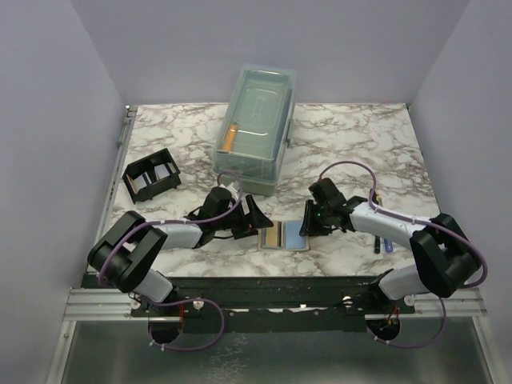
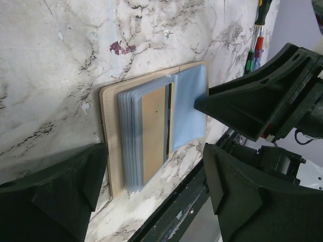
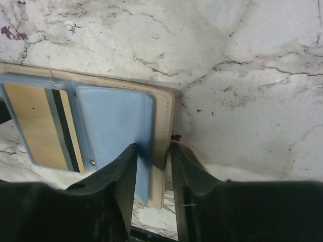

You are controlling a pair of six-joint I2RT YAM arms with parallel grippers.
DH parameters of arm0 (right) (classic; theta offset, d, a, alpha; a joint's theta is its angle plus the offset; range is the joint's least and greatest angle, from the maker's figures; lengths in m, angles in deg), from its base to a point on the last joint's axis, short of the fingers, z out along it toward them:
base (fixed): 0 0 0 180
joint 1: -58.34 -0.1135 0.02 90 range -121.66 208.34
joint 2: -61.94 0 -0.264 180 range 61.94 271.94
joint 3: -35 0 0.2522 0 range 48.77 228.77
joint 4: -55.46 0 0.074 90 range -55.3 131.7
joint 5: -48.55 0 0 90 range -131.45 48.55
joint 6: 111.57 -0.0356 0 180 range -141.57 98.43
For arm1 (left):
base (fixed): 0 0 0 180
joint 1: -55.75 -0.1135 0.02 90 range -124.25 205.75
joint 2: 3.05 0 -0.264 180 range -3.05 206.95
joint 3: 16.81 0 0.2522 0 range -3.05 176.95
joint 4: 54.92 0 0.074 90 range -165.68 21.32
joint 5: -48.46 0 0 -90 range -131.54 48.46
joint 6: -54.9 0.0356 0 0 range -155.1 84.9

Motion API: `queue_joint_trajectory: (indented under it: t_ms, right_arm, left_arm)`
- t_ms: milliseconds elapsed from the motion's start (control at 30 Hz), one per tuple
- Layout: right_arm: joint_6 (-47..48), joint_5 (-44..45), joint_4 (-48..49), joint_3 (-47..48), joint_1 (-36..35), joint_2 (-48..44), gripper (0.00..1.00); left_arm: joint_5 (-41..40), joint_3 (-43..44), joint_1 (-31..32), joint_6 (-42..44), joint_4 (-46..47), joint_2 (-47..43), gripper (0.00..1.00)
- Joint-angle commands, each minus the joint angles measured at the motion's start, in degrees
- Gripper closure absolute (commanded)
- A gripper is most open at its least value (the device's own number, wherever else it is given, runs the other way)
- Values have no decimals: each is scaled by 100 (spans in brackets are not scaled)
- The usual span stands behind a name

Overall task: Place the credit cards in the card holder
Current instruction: Close the card holder at the center of the board.

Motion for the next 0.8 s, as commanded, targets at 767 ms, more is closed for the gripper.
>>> queue_joint_trajectory:
  t_ms: [767]
  right_arm:
    - [-1072, -594, 839, -615, -20, 204, 75]
  left_arm:
    - [270, 584, 757, -1236, 1317, 345, 20]
